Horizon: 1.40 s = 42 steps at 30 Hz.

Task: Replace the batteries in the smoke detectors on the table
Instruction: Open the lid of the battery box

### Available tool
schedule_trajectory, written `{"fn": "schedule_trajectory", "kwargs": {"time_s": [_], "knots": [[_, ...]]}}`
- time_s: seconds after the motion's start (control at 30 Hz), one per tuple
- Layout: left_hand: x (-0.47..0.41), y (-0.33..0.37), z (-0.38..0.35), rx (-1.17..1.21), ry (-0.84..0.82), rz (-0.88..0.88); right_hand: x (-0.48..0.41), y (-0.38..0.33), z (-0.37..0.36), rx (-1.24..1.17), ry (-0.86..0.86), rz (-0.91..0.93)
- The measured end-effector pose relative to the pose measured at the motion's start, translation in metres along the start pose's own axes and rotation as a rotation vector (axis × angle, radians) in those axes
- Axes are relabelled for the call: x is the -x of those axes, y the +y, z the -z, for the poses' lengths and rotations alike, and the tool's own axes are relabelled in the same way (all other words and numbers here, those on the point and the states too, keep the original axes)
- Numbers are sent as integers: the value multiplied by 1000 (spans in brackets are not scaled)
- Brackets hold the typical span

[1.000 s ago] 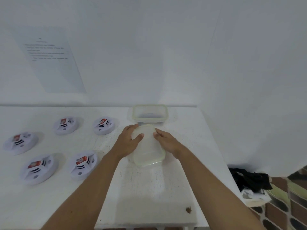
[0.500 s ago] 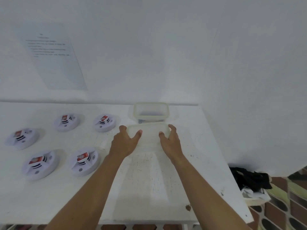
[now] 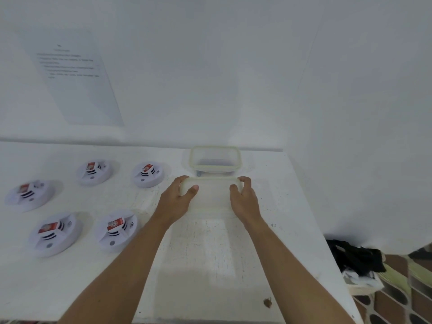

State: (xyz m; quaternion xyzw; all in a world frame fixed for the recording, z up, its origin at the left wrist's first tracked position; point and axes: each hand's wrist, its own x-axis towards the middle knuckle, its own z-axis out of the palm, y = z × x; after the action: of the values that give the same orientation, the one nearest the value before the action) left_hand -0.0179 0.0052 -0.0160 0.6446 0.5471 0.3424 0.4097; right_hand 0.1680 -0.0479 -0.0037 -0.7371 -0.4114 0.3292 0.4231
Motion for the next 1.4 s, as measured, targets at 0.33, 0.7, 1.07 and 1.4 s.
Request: {"fn": "schedule_trajectory", "kwargs": {"time_s": [0.33,0.7,1.07,1.4], "knots": [[-1,9,8,-260,-133,-158,-2,-3,8,2,-55,-25],[27,39,6,-374,-150,75,12,4,2,-259,-58,-116],[5,28,-16,-249,-167,26,12,3,-1,-127,-163,16],[2,21,-19,77,-176,92,10,7,-3,-129,-177,17]]}}
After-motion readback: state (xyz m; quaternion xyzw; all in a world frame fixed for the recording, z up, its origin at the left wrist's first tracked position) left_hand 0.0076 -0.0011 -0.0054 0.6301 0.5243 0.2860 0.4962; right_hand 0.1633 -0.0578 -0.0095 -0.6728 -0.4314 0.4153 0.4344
